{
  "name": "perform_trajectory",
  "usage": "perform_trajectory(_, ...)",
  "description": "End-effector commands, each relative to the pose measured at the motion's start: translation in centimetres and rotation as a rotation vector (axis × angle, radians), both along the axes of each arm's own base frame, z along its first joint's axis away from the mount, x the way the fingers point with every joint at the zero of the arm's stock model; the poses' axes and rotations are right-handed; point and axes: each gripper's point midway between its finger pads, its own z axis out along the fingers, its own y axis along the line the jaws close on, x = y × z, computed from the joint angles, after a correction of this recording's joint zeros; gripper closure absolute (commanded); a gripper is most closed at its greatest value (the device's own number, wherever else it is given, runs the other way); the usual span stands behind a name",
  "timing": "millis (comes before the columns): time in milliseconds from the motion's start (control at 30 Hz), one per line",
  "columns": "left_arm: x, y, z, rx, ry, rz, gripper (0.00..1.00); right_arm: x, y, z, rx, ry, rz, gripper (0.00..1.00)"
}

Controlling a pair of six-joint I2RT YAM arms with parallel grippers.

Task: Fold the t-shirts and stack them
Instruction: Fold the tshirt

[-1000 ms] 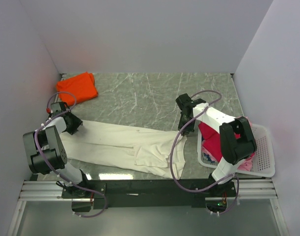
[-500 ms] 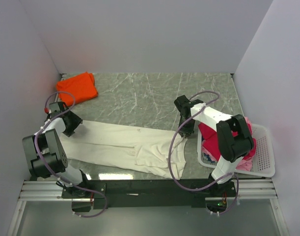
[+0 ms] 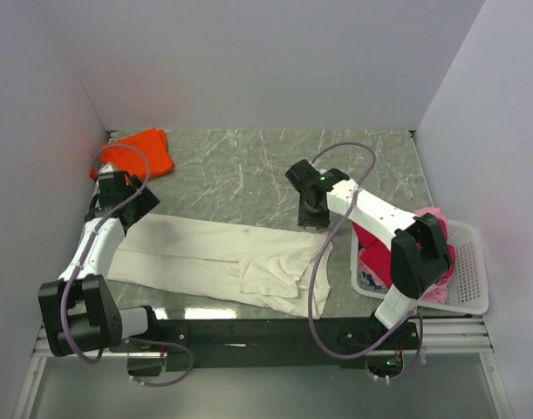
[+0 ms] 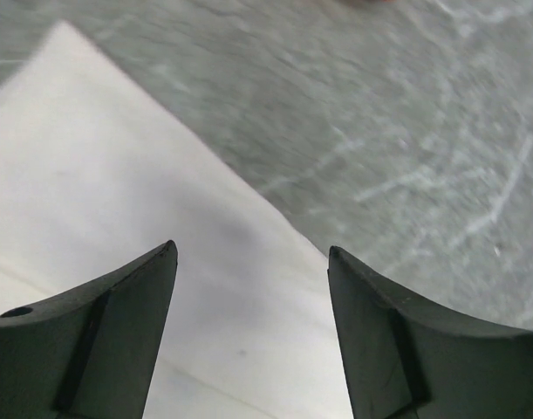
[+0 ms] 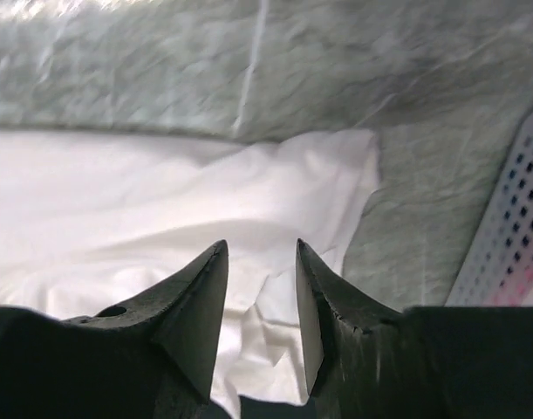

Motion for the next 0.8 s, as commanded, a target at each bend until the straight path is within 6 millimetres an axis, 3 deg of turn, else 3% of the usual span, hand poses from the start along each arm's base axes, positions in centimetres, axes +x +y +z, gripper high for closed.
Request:
perform_trajectory(0, -0.2, -3.1, 1.3, 0.017, -0.033, -0.114, 0.25, -1.2, 1.3, 2.0, 0.002, -0.049, 0.020, 0.56)
perform_trajectory(33, -0.4, -4.0, 1.5, 0.007, -0.049, -0.143, 0.25, -1.3, 2.4, 1.8, 0.045, -0.058, 0.026, 0.56)
perform_trajectory(67, -0.6, -5.8, 1.4, -0.021, -0.053, -0.201, 0.25, -2.5, 3.4, 0.8, 0.083, -0.014, 0.049, 0.56)
perform_trajectory(133, -1.3, -7.5, 0.1, -0.067, -0.037, -0.247, 0.25, -2.9, 4.9, 0.0, 0.153, -0.004, 0.052, 0.56)
perform_trajectory(167, -1.6, -8.9, -0.3, -0.102, -0.033, -0.293, 0.25, -4.3, 5.3, -1.2, 0.175, 0.043, 0.062, 0.56)
perform_trajectory(267, -2.6, -10.8, -2.2, -0.177, 0.015, -0.356, 0.25, -5.6, 5.6, -3.1, 0.210, 0.085, 0.050, 0.56)
perform_trajectory(500, -3.5, -11.7, -5.3, -0.222, 0.098, -0.384, 0.25, -6.8, 4.6, -6.5, 0.162, 0.140, 0.049, 0.57)
perform_trajectory(767, -3.2, -11.2, -8.8, -0.223, 0.223, -0.354, 0.25, -4.4, 2.7, -8.8, 0.070, 0.167, -0.006, 0.57)
